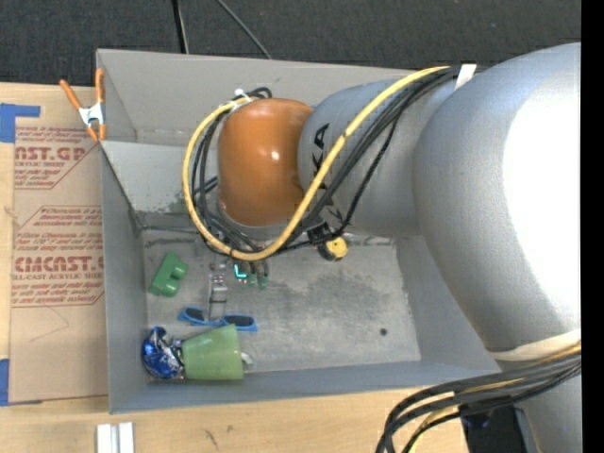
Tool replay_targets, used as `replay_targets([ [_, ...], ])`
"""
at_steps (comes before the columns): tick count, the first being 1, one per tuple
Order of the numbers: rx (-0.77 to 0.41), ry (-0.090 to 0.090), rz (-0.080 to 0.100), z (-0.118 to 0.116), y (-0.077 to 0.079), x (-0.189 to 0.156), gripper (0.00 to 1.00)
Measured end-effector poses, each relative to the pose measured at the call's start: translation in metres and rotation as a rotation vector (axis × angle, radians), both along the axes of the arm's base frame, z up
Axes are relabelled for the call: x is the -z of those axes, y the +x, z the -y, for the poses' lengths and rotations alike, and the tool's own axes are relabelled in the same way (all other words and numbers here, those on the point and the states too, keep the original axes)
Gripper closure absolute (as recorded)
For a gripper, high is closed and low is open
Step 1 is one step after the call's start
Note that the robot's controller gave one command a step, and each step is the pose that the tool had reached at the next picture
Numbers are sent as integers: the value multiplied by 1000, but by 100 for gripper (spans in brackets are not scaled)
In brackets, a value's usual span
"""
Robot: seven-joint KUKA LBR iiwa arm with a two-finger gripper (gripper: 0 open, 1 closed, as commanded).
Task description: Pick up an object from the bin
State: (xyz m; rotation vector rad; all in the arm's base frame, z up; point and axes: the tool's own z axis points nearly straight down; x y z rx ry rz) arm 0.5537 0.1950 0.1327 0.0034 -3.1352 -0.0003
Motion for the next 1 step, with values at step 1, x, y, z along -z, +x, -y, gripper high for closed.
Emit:
replay_targets([
  [1,-204,9,29,27,-44,35,0],
])
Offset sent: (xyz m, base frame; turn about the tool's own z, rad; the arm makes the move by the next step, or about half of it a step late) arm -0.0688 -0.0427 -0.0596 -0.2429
